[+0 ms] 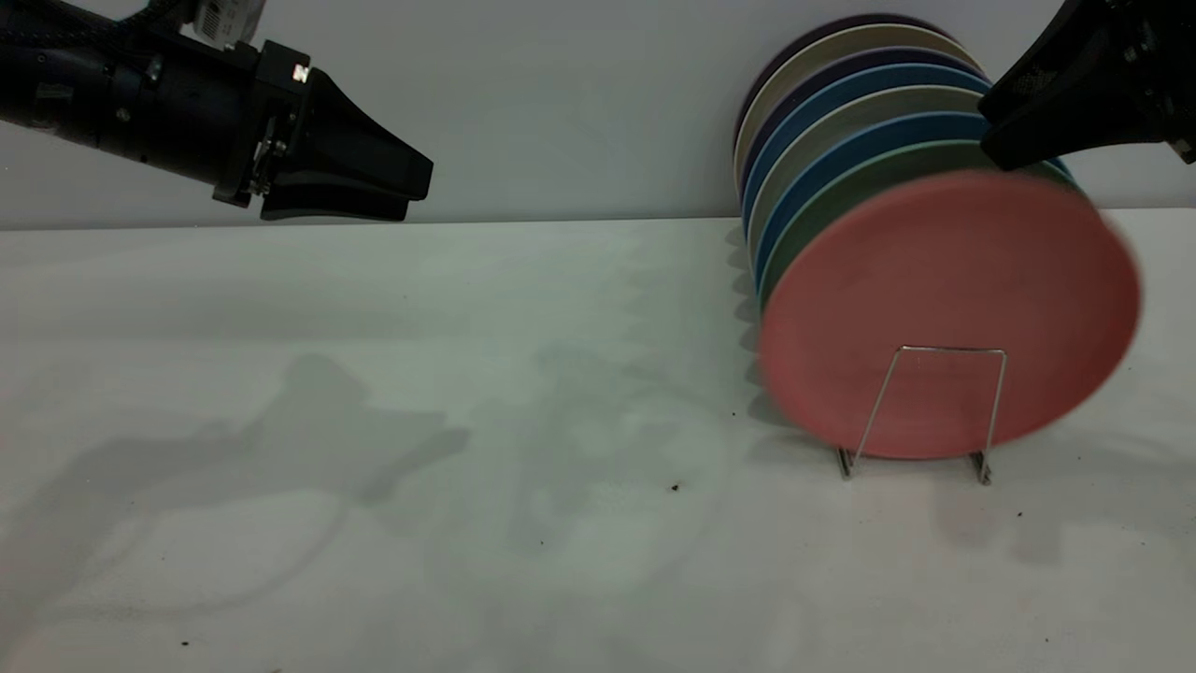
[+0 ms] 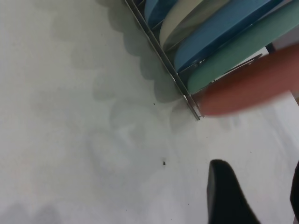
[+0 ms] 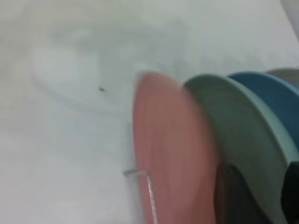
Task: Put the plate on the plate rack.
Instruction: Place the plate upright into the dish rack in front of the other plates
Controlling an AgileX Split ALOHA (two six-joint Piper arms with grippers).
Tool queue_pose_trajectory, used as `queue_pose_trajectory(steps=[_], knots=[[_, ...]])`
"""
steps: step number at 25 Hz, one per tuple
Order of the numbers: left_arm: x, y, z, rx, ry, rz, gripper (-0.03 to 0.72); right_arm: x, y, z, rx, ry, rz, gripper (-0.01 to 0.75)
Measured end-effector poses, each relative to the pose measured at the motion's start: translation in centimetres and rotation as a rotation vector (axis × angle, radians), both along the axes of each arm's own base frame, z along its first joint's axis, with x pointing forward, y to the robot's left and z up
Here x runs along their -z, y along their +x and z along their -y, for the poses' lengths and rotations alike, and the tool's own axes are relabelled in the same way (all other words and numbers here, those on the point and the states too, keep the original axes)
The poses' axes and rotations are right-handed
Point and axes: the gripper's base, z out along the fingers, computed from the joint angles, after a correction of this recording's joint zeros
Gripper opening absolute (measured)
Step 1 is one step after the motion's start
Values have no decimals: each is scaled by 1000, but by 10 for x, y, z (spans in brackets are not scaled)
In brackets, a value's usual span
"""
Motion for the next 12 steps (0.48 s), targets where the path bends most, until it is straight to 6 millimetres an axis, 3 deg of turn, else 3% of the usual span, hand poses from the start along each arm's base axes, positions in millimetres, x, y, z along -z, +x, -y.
queue_pose_trajectory(steps=[7,12], knots=[[0,0,0,-8,-2,-10,375,-1,-7,-5,53,109,-161,278],[2,2,-10,-75,37,-59,375,-5,-9,-5,351,268,-438,280]])
